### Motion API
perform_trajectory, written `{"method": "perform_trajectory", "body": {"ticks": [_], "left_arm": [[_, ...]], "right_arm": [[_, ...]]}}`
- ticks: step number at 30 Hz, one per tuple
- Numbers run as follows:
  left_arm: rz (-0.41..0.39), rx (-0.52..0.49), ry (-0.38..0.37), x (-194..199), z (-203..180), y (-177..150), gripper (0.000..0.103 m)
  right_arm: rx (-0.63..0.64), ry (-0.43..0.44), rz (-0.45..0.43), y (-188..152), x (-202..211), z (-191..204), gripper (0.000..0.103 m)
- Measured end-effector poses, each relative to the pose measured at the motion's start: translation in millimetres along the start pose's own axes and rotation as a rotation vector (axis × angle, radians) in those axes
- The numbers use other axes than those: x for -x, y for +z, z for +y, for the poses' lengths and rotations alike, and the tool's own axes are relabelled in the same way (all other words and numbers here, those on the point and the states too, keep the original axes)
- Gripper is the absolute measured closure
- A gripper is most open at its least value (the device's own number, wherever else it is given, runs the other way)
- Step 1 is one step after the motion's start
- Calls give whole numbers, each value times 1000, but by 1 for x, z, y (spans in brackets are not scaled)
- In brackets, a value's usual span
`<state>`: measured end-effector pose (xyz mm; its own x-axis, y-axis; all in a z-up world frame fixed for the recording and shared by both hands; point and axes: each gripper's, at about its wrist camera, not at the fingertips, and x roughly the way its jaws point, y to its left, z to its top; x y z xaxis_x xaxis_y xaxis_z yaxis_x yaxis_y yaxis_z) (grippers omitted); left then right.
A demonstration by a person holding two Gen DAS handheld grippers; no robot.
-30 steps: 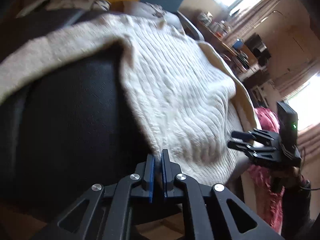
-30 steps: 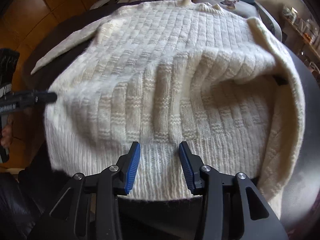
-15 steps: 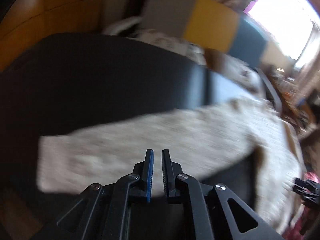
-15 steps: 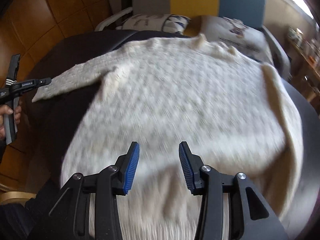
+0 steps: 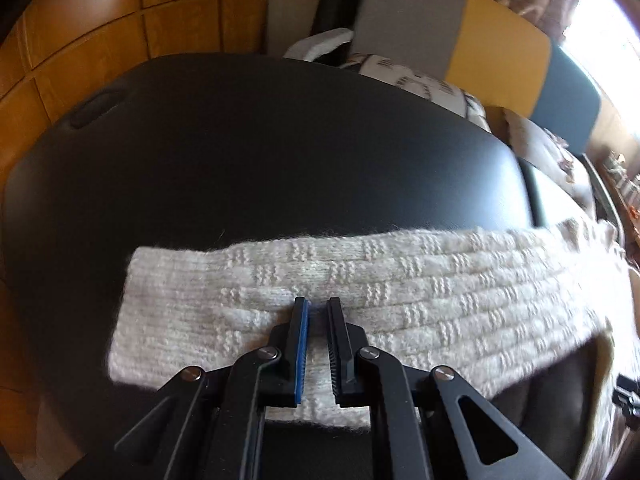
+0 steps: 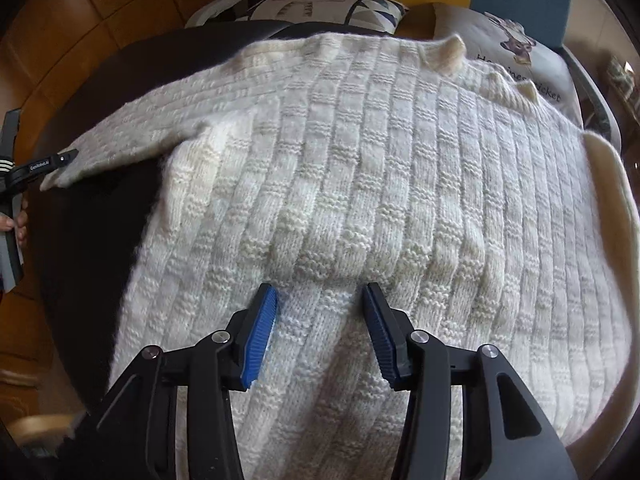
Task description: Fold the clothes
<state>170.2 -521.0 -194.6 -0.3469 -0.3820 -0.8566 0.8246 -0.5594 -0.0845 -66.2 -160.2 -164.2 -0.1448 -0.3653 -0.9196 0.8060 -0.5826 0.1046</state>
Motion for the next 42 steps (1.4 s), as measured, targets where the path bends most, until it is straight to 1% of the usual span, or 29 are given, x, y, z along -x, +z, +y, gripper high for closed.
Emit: {"method": "perform_trajectory", "body": {"ticks": [3, 5, 6, 8, 9, 11, 12, 14, 15, 17, 18, 20, 21, 22, 23, 26, 27, 29, 31, 33, 35, 37, 39, 40, 42], "left_arm": [[27, -9, 21, -8, 0, 16, 93], [57, -4, 34, -2, -4, 17, 93], [54, 2, 30, 5, -5, 16, 93], [49, -7, -60, 20, -14, 6, 93], [56, -27, -133, 32, -17, -4, 93], [103, -106, -317, 47, -42, -35, 86], [127, -147, -410, 54, -55, -50, 86], [220, -223, -598, 68, -86, -89, 82], [274, -263, -661, 74, -103, -112, 81], [331, -313, -742, 87, -126, -144, 79], [358, -351, -768, 94, -139, -160, 79], [365, -398, -789, 103, -157, -177, 78], [390, -397, -822, 107, -163, -187, 77], [407, -397, -842, 113, -164, -194, 73], [406, -395, -838, 114, -165, -197, 71], [400, -386, -817, 116, -171, -207, 70], [403, -375, -815, 113, -176, -201, 70], [418, -340, -814, 114, -170, -200, 70], [428, -330, -822, 121, -164, -209, 69], [425, -306, -830, 121, -164, -210, 69], [420, -278, -845, 115, -172, -214, 68], [386, -260, -847, 115, -183, -215, 69], [332, -319, -779, 119, -193, -216, 88], [329, -332, -765, 118, -193, -215, 95], [331, -344, -744, 116, -189, -210, 97]], "right_arm": [[-4, 6, 5, 5, 1, 2, 51], [1, 17, 3, 7, 9, -1, 51], [16, 7, -3, 6, 16, -3, 51], [61, -12, -12, -3, 34, -6, 51], [86, -21, -16, -9, 43, -8, 51], [115, -30, -18, -27, 62, -14, 51], [115, -36, -15, -36, 69, -19, 51], [116, -49, -7, -54, 84, -29, 51], [108, -54, -6, -62, 90, -34, 51], [68, -65, -5, -79, 97, -47, 51], [50, -64, -3, -88, 99, -52, 51], [22, -64, 0, -99, 98, -60, 51], [8, -64, 1, -104, 98, -64, 51], [-6, -64, 2, -110, 97, -67, 51], [-20, -64, 4, -116, 97, -71, 51], [-62, -64, 8, -132, 95, -82, 51], [-76, -64, 9, -138, 95, -86, 51], [-104, -64, 11, -149, 94, -93, 51], [-129, -61, 10, -158, 94, -99, 51], [-140, -56, 2, -161, 94, -99, 51], [-132, -63, 2, -162, 94, -94, 49], [-127, -60, 7, -163, 94, -89, 46], [-125, -50, 15, -164, 95, -86, 46], [-129, -35, 24, -165, 97, -85, 46], [-116, 12, 49, -167, 102, -83, 46]]}}
